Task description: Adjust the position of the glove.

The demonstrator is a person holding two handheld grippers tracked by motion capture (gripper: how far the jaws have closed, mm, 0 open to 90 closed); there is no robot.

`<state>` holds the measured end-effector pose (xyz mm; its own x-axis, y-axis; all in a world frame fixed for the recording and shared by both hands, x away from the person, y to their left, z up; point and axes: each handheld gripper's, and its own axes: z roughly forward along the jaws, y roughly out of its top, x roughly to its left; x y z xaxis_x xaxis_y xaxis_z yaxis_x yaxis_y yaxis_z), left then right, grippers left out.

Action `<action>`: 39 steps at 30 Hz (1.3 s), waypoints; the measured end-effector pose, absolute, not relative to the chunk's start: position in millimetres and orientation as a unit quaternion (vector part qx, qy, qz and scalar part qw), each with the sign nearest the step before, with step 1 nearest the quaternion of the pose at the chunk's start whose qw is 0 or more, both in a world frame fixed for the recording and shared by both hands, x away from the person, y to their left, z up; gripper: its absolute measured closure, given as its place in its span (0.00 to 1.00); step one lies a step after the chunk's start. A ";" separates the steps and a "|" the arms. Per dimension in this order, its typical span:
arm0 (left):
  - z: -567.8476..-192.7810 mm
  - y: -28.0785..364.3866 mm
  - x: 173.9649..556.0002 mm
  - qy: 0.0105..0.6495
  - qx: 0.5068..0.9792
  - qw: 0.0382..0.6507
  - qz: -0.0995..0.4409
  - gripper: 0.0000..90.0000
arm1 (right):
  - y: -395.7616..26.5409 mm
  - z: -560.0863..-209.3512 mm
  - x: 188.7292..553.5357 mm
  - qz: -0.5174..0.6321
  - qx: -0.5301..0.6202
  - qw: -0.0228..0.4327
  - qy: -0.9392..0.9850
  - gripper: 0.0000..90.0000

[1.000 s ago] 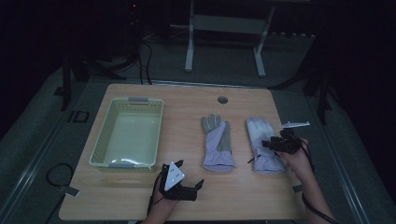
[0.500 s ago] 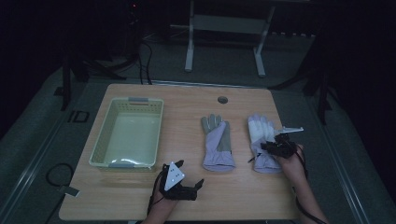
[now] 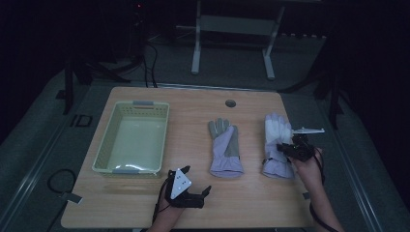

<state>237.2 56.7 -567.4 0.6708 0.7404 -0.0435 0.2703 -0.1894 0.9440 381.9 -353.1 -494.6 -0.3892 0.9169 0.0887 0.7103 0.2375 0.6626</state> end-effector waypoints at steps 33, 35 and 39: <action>-567.4 56.5 237.1 0.343 0.739 0.536 0.221 0.00 | -230.8 -402.3 359.0 0.384 0.471 0.164 0.777 0.87; -567.4 56.5 237.2 0.343 0.739 0.536 0.221 0.00 | -218.4 -406.5 359.0 0.377 0.469 0.158 0.783 0.87; -567.4 56.7 237.4 0.344 0.739 0.537 0.220 0.00 | -196.6 -415.4 356.9 0.369 0.461 0.157 0.792 0.87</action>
